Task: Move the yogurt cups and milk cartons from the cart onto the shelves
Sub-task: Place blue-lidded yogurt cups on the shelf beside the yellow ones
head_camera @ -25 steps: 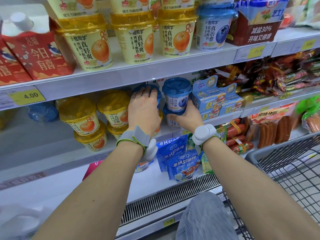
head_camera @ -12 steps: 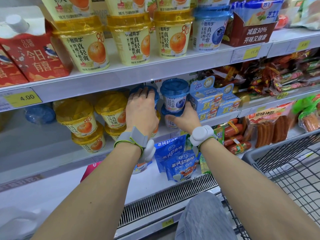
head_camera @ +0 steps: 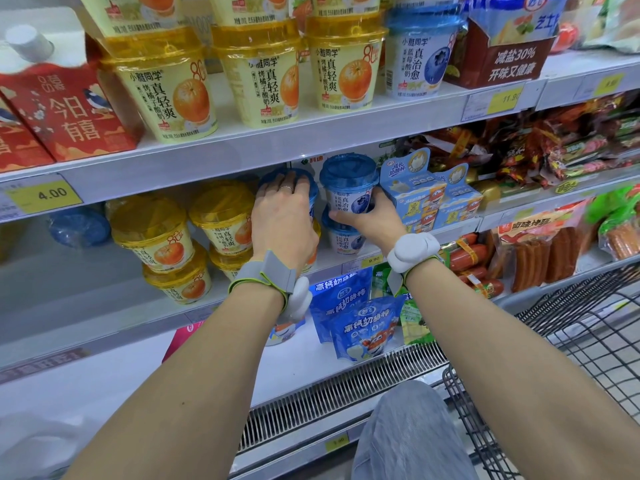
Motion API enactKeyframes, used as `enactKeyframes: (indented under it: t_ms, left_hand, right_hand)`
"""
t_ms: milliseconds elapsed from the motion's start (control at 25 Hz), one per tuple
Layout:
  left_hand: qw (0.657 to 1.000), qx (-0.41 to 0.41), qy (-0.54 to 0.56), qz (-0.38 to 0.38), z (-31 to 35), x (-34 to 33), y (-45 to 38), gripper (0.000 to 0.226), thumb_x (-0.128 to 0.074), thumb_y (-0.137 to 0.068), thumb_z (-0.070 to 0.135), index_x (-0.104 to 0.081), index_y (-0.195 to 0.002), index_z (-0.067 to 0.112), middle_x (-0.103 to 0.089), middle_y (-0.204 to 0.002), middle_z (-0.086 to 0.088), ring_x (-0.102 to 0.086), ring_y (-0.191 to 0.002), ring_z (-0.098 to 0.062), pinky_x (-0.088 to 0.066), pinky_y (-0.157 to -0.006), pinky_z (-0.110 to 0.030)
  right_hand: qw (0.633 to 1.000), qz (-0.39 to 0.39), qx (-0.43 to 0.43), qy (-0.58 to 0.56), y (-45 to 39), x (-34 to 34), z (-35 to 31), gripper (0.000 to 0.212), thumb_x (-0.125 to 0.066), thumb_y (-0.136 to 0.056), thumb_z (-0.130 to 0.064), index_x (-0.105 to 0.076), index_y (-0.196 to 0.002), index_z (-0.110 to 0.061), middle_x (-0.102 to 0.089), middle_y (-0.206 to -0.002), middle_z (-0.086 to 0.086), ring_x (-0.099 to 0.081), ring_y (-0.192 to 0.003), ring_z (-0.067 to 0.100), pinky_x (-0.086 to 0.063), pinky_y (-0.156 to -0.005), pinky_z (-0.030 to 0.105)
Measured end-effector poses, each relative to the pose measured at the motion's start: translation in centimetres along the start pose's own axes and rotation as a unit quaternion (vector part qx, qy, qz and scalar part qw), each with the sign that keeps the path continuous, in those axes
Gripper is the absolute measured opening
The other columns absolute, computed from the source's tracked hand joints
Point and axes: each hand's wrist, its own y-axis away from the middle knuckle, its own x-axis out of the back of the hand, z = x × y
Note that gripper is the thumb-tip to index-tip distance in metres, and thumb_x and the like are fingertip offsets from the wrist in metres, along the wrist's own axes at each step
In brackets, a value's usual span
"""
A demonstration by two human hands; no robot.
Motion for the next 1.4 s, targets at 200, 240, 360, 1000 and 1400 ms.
enactKeyframes:
  t_ms: [200,240,360,1000,1400]
  left_hand:
    - [1.000,-0.001,-0.006,0.001,-0.1,0.0,0.0,0.064,-0.074,-0.083,0.026,-0.051,-0.140,0.013,-0.058,-0.141,-0.012,-0.053,-0.131,-0.032,-0.038,-0.114,-0.043]
    - [1.000,-0.001,-0.007,0.001,0.0,-0.1,0.0,0.063,-0.074,-0.082,0.026,-0.051,-0.140,0.013,-0.059,-0.141,-0.012,-0.054,-0.130,-0.032,-0.039,-0.114,-0.043]
    - [1.000,-0.003,-0.007,0.004,0.0,0.0,0.1,0.063,-0.074,-0.082,0.025,-0.052,-0.139,0.012,-0.060,-0.138,-0.012,-0.055,-0.127,-0.033,-0.040,-0.112,-0.043]
    - [1.000,-0.003,-0.009,-0.002,-0.1,-0.2,0.0,0.061,-0.075,-0.079,0.025,-0.055,-0.135,0.012,-0.062,-0.133,-0.012,-0.058,-0.122,-0.033,-0.042,-0.108,-0.043]
    - [0.998,-0.040,-0.002,-0.051,-0.4,0.7,-0.2,0.070,-0.063,-0.080,0.028,-0.044,-0.145,0.006,-0.053,-0.143,-0.016,-0.049,-0.131,-0.035,-0.032,-0.116,-0.043]
  right_hand:
    - [1.000,-0.008,0.012,0.007,0.1,0.2,0.3,0.074,-0.091,-0.066,-0.040,-0.056,-0.128,-0.020,-0.070,-0.119,-0.005,-0.068,-0.106,0.014,-0.057,-0.094,0.041]
    - [1.000,-0.016,0.013,0.013,0.1,0.5,0.2,0.074,-0.091,-0.067,-0.039,-0.056,-0.129,-0.020,-0.070,-0.120,-0.005,-0.068,-0.107,0.014,-0.057,-0.094,0.040]
    - [0.999,-0.027,0.008,0.020,0.0,0.6,0.1,0.073,-0.090,-0.069,-0.038,-0.055,-0.130,-0.019,-0.069,-0.123,-0.003,-0.066,-0.110,0.016,-0.055,-0.095,0.037]
    - [0.999,0.026,0.015,0.033,0.0,-0.7,0.3,0.075,-0.090,-0.065,-0.040,-0.056,-0.128,-0.018,-0.069,-0.122,-0.001,-0.066,-0.111,0.019,-0.055,-0.097,0.039]
    - [0.991,-0.001,-0.003,0.137,2.5,-0.2,-0.5,0.053,-0.079,-0.080,-0.031,-0.061,-0.125,-0.009,-0.069,-0.118,0.008,-0.065,-0.105,0.028,-0.049,-0.080,0.030]
